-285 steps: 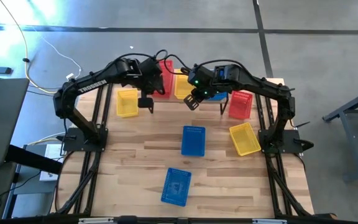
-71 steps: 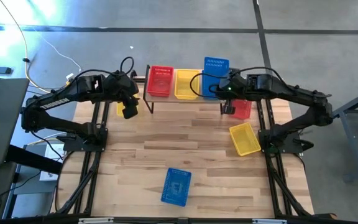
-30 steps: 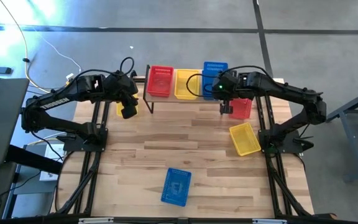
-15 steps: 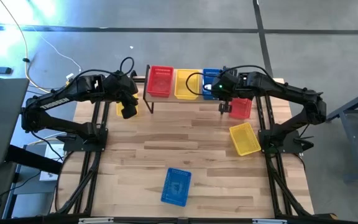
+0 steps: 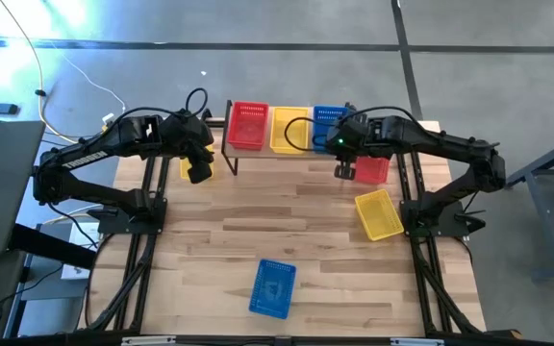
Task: Stack baskets on shelf by color
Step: Stack the left yellow basket on top of the yellow basket on the shelf
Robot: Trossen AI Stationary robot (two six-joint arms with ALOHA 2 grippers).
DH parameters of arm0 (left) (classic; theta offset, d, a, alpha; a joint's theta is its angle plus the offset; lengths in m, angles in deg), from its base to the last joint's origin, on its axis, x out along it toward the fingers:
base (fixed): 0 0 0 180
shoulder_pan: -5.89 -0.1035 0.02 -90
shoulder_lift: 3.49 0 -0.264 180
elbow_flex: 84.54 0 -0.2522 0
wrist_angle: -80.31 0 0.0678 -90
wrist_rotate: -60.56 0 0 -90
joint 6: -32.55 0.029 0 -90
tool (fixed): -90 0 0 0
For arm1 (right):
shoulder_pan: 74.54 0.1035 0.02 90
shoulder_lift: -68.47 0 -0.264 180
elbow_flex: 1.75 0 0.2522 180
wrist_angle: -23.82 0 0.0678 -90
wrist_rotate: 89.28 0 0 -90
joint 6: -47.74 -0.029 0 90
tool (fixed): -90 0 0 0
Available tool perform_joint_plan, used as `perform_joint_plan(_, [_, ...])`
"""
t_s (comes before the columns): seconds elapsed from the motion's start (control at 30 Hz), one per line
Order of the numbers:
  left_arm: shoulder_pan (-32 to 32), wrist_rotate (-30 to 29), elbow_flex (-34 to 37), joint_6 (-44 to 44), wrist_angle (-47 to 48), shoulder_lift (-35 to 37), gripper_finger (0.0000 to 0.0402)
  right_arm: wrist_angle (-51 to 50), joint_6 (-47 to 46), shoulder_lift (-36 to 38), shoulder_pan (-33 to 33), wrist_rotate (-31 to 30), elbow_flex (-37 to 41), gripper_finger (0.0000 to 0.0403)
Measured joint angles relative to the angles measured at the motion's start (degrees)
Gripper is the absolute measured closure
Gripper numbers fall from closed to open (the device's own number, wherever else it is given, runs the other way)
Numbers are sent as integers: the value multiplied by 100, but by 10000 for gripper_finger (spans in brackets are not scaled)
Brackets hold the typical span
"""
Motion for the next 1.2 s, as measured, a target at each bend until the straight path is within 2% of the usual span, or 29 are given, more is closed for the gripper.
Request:
perform_joint_plan(0.17, [0,226,-2,-243,626,0,265,2,-232,0,-1,-88,0,309])
perform_joint_plan(0.27, [0,361,-2,-405,1006,0,265,0,-387,0,-16,-336,0,309])
perform_joint_plan(0.47, [0,502,34,-680,1203,9,265,145,-410,86,-16,-578,-4,309])
perform_joint_plan(0.67, [34,512,781,-744,971,146,265,327,-406,199,-16,-585,-190,309])
perform_joint_plan(0.97, [74,515,1798,-119,334,143,265,378,-400,195,-16,-591,-1023,309])
perform_joint_plan(1.2, [87,-78,2347,684,146,142,267,385,-370,195,-16,-594,-1438,309])
